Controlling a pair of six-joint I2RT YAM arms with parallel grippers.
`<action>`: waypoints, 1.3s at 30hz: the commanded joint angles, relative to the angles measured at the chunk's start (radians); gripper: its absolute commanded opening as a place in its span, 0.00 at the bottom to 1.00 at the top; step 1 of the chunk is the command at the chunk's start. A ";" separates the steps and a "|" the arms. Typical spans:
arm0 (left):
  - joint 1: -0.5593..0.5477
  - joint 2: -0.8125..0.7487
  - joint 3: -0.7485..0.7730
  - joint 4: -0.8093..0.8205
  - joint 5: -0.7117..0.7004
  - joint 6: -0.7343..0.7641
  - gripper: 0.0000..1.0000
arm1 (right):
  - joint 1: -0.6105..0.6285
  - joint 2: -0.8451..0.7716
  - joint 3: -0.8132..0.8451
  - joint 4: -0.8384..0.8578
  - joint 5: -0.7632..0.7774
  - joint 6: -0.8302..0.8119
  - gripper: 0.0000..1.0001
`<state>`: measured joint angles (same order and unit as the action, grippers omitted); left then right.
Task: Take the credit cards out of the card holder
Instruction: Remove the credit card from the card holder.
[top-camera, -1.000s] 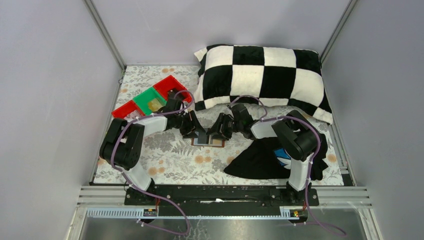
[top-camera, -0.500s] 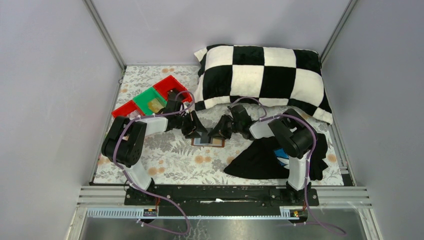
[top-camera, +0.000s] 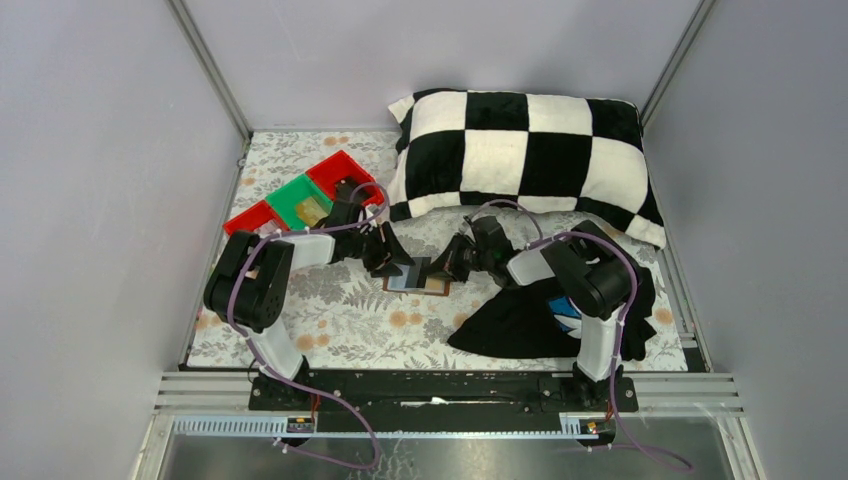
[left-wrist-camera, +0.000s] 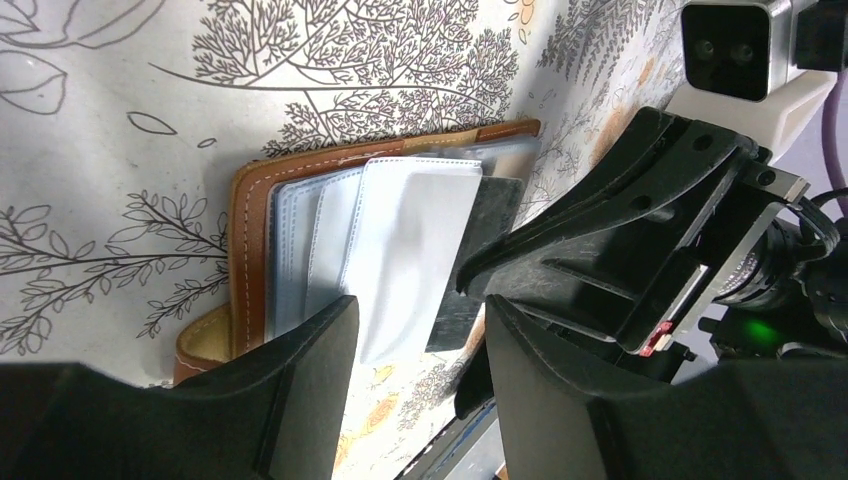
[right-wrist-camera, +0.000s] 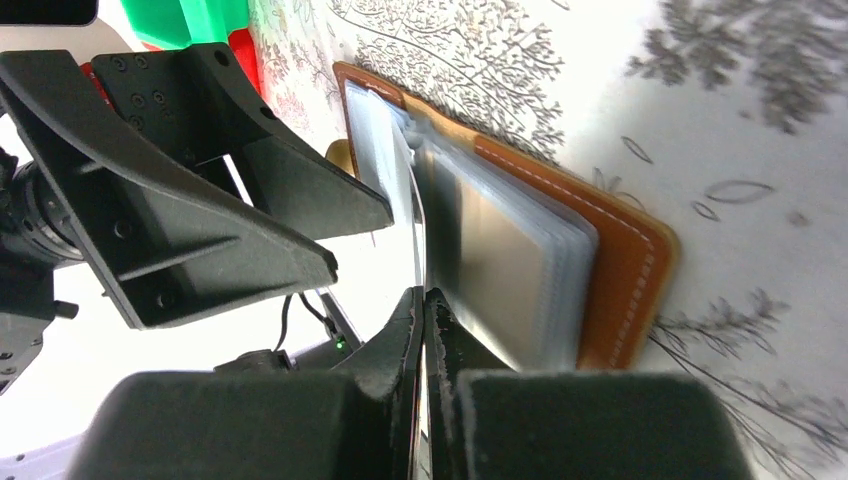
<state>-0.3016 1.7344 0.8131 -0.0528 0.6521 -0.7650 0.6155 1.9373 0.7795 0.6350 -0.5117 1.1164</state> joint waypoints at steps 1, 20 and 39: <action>0.032 0.054 -0.050 -0.070 -0.144 0.057 0.56 | -0.031 -0.044 -0.059 0.009 -0.010 -0.002 0.00; 0.070 -0.192 0.056 -0.209 -0.088 0.150 0.65 | -0.080 -0.245 -0.085 -0.102 -0.089 -0.217 0.00; 0.132 -0.328 0.030 -0.107 0.401 0.163 0.70 | -0.075 -0.121 0.040 0.503 -0.437 0.133 0.00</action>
<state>-0.1745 1.4517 0.8871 -0.3386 0.9310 -0.5037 0.5404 1.7981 0.7750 1.0035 -0.8925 1.1782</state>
